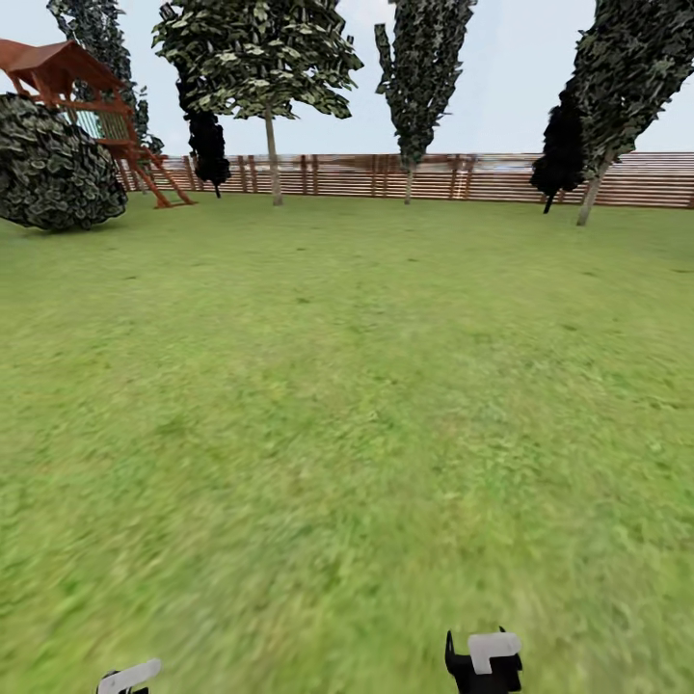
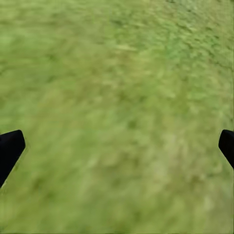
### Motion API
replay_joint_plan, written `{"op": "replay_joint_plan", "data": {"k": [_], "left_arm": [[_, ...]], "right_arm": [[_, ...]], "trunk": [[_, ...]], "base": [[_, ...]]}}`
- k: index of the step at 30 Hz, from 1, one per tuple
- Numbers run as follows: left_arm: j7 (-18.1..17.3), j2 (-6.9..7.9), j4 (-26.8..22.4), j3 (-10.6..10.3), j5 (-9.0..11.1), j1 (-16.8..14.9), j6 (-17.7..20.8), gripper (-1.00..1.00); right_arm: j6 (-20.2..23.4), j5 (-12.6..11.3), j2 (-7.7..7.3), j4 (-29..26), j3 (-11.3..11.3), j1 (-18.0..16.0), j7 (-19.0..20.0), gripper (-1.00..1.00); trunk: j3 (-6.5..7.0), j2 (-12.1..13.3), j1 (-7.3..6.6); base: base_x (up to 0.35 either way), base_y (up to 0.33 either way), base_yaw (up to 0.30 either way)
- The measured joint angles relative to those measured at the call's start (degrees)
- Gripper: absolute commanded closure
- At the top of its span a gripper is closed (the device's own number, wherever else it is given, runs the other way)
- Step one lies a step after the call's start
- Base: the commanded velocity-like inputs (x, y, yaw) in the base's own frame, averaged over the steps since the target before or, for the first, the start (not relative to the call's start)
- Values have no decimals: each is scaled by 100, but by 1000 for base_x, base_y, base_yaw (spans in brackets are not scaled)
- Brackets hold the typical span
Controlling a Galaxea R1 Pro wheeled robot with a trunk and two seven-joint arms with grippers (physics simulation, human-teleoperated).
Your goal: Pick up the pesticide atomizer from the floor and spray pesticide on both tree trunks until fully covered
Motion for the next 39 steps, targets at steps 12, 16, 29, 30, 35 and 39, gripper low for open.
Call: {"op": "replay_joint_plan", "data": {"k": [12,16,29,30,35,39], "left_arm": [[6,0,0,1,0,0,-1,100],[6,0,0,1,1,0,-1,100],[3,32,1,13,2,-1,-1,100],[4,42,1,13,2,-1,4,100],[5,61,1,10,0,2,10,100],[5,61,1,10,0,3,10,100]], "right_arm": [[3,0,0,-1,0,0,1,-100],[2,0,0,-1,0,0,0,-100],[4,29,-29,3,9,1,21,-100],[3,35,-45,1,8,1,24,-100],[3,43,-70,0,17,1,26,-100],[3,38,-62,1,18,1,26,-100]], "trunk": [[0,0,0],[0,0,0],[0,0,0],[0,0,0],[0,0,0],[0,0,0]], "base": [[309,161,285],[306,169,285],[311,145,181],[335,17,4],[338,0,0],[338,0,0]]}}
